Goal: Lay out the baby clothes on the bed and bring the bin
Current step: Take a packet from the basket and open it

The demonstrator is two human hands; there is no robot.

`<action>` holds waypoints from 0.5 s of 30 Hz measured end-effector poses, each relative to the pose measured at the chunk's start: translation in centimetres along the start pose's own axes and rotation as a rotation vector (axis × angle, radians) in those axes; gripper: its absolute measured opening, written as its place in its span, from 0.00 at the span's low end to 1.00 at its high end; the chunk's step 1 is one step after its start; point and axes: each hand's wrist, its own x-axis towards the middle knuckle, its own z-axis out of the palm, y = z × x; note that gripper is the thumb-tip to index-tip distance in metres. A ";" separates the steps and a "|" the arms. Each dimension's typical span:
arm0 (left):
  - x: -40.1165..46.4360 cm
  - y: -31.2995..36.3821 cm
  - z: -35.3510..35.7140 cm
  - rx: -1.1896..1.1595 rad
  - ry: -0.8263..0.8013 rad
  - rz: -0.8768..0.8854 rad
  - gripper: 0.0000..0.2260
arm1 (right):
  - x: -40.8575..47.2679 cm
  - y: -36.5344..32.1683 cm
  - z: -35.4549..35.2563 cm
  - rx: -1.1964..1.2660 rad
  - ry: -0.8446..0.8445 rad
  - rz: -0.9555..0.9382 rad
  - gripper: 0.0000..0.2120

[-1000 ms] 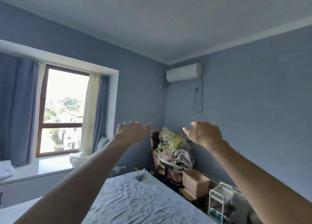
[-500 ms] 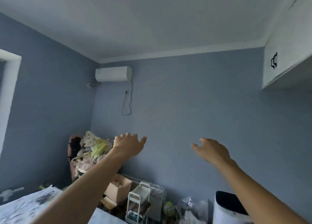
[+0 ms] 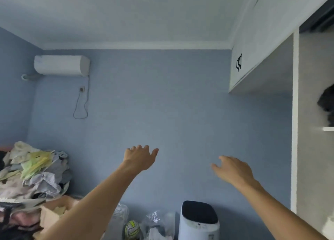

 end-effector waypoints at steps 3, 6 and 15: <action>4.7 3.5 2.9 -0.012 0.005 0.062 0.25 | 4.1 2.1 2.9 -0.035 -0.006 0.017 0.24; 10.9 6.0 6.0 0.030 0.031 0.114 0.22 | 9.0 4.1 6.0 -0.038 0.001 0.042 0.25; 31.5 11.8 13.4 0.040 0.055 0.130 0.25 | 28.3 10.2 15.0 -0.053 0.008 0.173 0.24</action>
